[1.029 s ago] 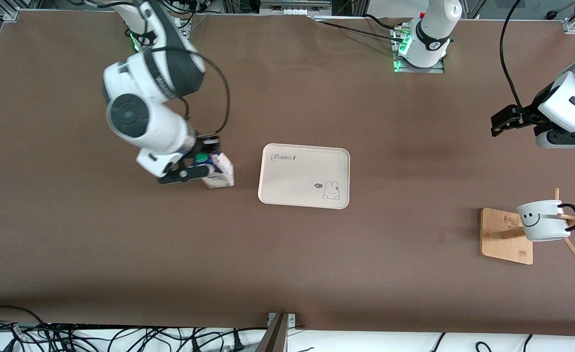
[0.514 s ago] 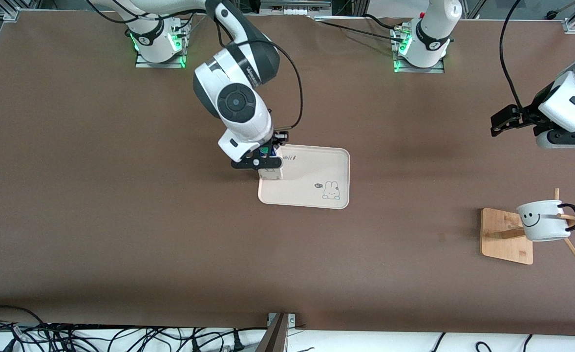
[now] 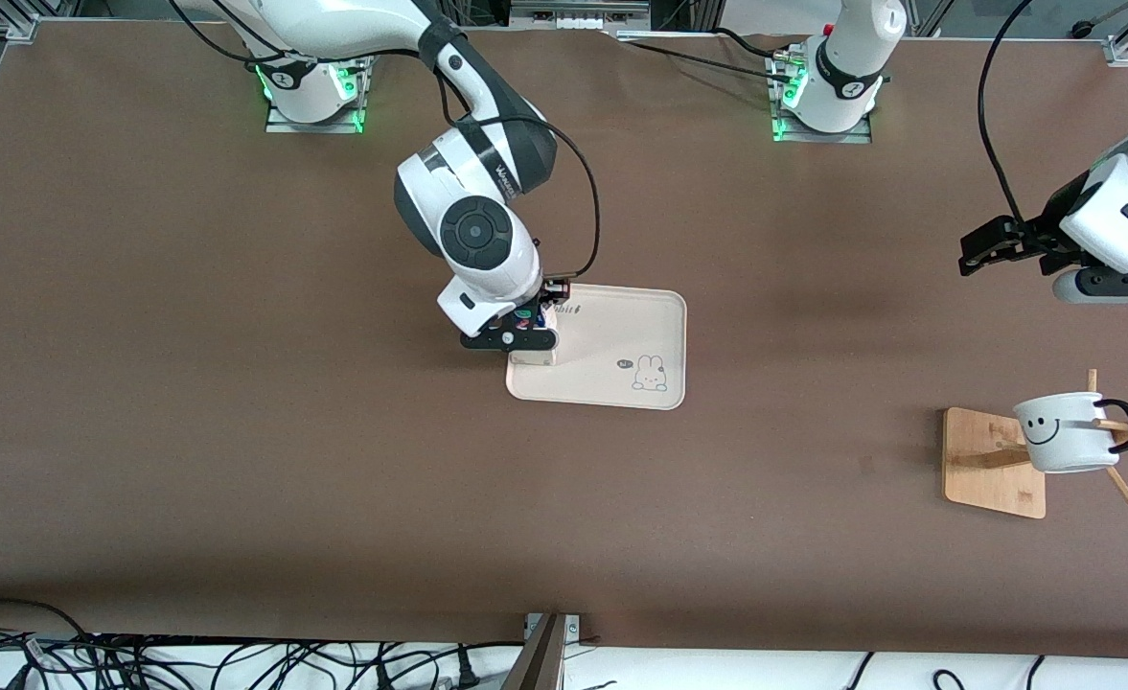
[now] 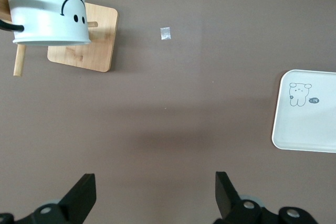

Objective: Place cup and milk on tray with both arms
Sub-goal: 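Lower the carton onto the tray and open the right gripper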

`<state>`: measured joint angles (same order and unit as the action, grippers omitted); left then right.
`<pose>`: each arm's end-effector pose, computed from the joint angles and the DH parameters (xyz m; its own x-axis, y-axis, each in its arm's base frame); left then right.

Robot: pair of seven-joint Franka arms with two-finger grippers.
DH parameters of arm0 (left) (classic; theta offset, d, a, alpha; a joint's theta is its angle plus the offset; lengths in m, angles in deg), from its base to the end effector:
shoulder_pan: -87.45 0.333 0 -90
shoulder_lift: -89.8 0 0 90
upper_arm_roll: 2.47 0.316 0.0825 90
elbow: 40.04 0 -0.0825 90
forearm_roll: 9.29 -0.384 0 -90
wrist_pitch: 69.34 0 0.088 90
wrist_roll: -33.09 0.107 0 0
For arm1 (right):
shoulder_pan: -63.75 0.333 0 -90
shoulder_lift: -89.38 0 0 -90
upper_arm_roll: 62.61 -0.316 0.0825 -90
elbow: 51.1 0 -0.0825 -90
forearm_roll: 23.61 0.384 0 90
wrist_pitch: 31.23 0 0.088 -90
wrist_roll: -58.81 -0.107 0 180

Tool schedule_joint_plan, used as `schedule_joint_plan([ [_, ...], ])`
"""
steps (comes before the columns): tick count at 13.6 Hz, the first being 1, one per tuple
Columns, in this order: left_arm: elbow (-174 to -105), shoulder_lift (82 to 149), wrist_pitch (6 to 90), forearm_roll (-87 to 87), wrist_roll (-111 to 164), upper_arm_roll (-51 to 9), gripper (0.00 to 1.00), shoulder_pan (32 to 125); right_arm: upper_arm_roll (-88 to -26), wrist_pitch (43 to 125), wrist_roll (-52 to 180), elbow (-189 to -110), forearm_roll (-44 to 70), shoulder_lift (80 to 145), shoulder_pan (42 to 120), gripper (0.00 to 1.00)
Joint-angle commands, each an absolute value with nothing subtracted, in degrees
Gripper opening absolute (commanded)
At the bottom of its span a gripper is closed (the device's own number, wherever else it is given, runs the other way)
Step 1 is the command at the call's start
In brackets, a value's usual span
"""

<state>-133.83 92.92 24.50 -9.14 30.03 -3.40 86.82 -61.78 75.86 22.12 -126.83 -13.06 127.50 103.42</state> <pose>0.5726 -0.0156 0.5682 0.9982 0.0264 -0.0537 0.0264 -0.9997 0.0006 0.5505 0.4641 0.3353 0.9811 -0.0188 -0.1924 -0.0298 -0.9981 -0.0545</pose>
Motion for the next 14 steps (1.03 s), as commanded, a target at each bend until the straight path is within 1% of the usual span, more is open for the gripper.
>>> schedule_joint_plan([
  [1, -131.54, 94.1, 22.94, -8.59, 29.83, -3.26, 1.0, 86.83, -61.47, 75.56, 21.1, -125.19, -12.01, 128.75, 103.92, 0.52],
  [2, -131.45, 94.19, 22.94, -8.68, 30.18, -3.26, 1.0, 86.83, -61.47, 76.08, 21.1, -125.28, -12.1, 128.84, 103.92, 0.63],
  [3, -131.45, 94.19, 22.94, -8.42, 30.1, -3.35, 1.0, 86.83, -61.47, 76.44, 21.19, -125.28, -12.1, 128.84, 103.92, 0.68],
  [4, -131.36, 94.28, 23.03, -8.33, 29.92, -3.26, 1.0, 86.83, -61.47, 76.44, 21.19, -125.19, -12.1, 128.76, 103.92, 0.92],
  [5, -130.58, 94.98, 23.03, -8.15, 29.83, -3.26, 1.0, 86.83, -61.38, 76.35, 21.63, -125.19, -12.27, 128.49, 103.83, 1.0],
  [7, -126.02, 98.13, 22.16, -8.59, 29.75, -3.26, 1.0, 86.75, -60.86, 75.83, 21.72, -124.75, -12.45, 127.97, 103.83, 1.0],
  [9, -122.24, 101.38, 20.92, -8.85, 29.92, -3.17, 1.0, 87.09, -60.42, 75.56, 22.24, -124.49, -12.72, 124.64, 103.3, 1.0],
  [12, -121.78, 102.54, 21.18, -8.86, 30.62, -3.17, 1.0, 88.67, -55.34, 74.69, 22.86, -124.58, -12.71, 118.58, 102.51, 1.0],
  [14, -122.48, 103.07, 21.71, -8.86, 29.22, -3.09, 1.0, 89.47, -50.24, 69.7, 28.27, -124.58, -12.02, 115.94, 101.72, 1.0],
])
